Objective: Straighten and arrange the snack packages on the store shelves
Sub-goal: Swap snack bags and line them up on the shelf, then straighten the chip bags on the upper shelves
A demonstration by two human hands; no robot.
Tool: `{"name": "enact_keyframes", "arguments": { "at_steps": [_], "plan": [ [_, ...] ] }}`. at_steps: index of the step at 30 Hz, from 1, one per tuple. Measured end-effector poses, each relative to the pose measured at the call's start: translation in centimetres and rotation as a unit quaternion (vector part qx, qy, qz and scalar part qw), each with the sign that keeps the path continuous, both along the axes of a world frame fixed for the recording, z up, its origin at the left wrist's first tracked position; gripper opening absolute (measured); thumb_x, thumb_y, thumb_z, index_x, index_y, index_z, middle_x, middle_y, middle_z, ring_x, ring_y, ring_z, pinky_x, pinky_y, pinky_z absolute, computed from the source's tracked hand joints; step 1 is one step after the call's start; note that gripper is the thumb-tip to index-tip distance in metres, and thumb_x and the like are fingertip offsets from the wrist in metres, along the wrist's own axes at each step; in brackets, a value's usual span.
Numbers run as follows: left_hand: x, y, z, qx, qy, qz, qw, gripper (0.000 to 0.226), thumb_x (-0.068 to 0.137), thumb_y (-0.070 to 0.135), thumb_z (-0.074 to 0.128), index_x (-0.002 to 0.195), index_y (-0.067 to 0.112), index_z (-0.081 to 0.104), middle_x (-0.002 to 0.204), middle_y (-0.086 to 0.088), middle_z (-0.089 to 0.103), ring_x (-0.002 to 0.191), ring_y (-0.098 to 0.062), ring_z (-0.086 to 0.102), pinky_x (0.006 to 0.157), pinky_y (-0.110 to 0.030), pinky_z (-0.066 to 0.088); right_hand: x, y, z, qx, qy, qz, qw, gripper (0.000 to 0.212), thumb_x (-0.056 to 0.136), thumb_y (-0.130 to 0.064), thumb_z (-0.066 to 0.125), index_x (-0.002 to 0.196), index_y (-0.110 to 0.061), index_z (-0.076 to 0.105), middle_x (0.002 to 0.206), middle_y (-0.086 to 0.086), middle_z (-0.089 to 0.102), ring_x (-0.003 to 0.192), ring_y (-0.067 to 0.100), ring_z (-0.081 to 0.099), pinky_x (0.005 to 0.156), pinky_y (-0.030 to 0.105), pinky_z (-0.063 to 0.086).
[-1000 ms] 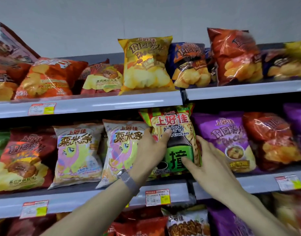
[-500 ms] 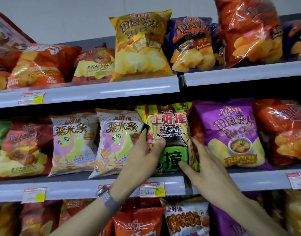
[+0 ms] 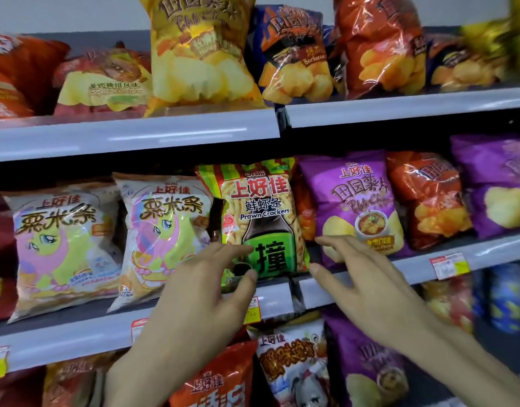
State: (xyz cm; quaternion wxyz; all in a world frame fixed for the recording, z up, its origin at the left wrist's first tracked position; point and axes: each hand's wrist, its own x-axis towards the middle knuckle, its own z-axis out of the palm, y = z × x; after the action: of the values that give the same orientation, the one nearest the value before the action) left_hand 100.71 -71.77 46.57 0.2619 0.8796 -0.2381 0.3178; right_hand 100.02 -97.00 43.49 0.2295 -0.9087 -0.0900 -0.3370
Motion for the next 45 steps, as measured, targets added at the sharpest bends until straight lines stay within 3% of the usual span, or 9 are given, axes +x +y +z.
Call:
{"name": "enact_keyframes", "arguments": {
  "at_steps": [3,9,14,19,24,29,36,40,45],
  "plan": [
    [-0.1,-2.3,0.3,0.032,-0.014,-0.045,0.998,0.035,0.097,0.045,0.064,0.131,0.035,0.069,0.120,0.025,0.064,0.107,0.001,0.061,0.082,-0.009,0.040,-1.6,-1.1,0.3,-0.035,-0.030,-0.051,0.998,0.048,0.101,-0.060,0.044,0.142,-0.037,0.051,0.128,-0.027,0.050,0.118,-0.010,0.036,0.089,0.011,0.027],
    [0.5,-7.7,0.4,0.063,-0.015,-0.098,0.993,0.046,0.090,0.057,0.051,0.123,0.032,0.072,0.119,0.023,0.067,0.106,-0.003,0.061,0.089,-0.028,0.050,-3.1,-6.0,0.6,-0.069,-0.058,-0.125,0.988,0.058,0.097,-0.064,0.036,0.136,-0.029,0.059,0.132,-0.012,0.063,0.127,0.011,0.051,0.103,0.035,0.044],
    [2.4,-12.5,0.5,0.072,-0.014,-0.110,0.991,0.062,0.098,0.051,0.062,0.154,0.028,0.050,0.147,0.017,0.052,0.127,-0.008,0.055,0.097,-0.019,0.039,-3.4,-11.2,-0.2,-0.078,-0.052,-0.178,0.980,0.058,0.098,-0.062,0.036,0.130,-0.022,0.062,0.123,-0.007,0.066,0.118,0.018,0.055,0.096,0.039,0.047],
    [4.6,-17.6,0.9,-0.018,0.038,-0.106,0.993,0.101,0.095,0.048,0.067,0.169,0.020,0.005,0.170,0.006,0.018,0.150,-0.009,0.027,0.110,-0.018,0.019,-1.7,-17.4,-0.4,-0.003,-0.060,-0.182,0.981,0.049,0.101,-0.055,0.047,0.140,-0.027,0.054,0.135,-0.006,0.059,0.124,0.020,0.053,0.094,0.036,0.042],
    [9.2,-20.7,1.0,-0.204,0.120,-0.093,0.967,0.141,0.054,0.092,0.075,0.161,0.017,0.022,0.161,-0.011,0.039,0.146,-0.023,0.040,0.122,-0.044,0.038,1.2,-23.1,0.4,0.135,-0.054,-0.116,0.983,0.062,0.097,-0.047,0.062,0.151,-0.026,0.042,0.148,-0.005,0.052,0.136,0.018,0.049,0.107,0.034,0.039],
    [10.2,-22.2,1.4,-0.344,0.155,-0.122,0.918,0.096,0.068,0.048,0.095,0.144,0.025,0.041,0.125,0.005,0.074,0.112,-0.016,0.074,0.101,-0.047,0.059,4.0,-26.1,2.7,0.203,-0.003,-0.072,0.977,0.082,0.091,-0.057,0.068,0.158,-0.023,0.034,0.153,-0.002,0.052,0.141,0.022,0.048,0.106,0.028,0.035],
    [9.0,-23.1,2.4,-0.320,0.038,-0.083,0.943,0.087,0.079,0.041,0.090,0.151,0.034,0.043,0.119,0.014,0.074,0.107,-0.003,0.072,0.104,-0.045,0.057,7.0,-26.8,3.3,0.248,0.048,-0.010,0.968,0.101,0.088,-0.079,0.051,0.165,-0.030,0.009,0.165,-0.008,0.035,0.148,0.021,0.039,0.109,0.032,0.030],
    [8.9,-22.0,3.4,-0.323,0.004,-0.079,0.943,0.077,0.073,0.053,0.085,0.140,0.034,0.054,0.121,0.006,0.075,0.108,-0.018,0.075,0.099,-0.053,0.059,8.0,-26.4,3.2,0.245,0.044,-0.017,0.968,0.111,0.083,-0.084,0.055,0.165,-0.026,0.009,0.165,-0.001,0.035,0.148,0.025,0.039,0.116,0.039,0.031],
    [7.3,-20.4,3.9,-0.351,0.053,-0.121,0.927,0.051,0.082,0.035,0.088,0.126,0.024,0.065,0.114,-0.002,0.078,0.102,-0.029,0.078,0.094,-0.058,0.060,9.1,-26.5,3.3,0.228,0.083,-0.045,0.969,0.134,0.063,-0.092,0.053,0.165,-0.018,0.007,0.170,0.005,0.025,0.153,0.029,0.031,0.124,0.048,0.029]
  ]
}}
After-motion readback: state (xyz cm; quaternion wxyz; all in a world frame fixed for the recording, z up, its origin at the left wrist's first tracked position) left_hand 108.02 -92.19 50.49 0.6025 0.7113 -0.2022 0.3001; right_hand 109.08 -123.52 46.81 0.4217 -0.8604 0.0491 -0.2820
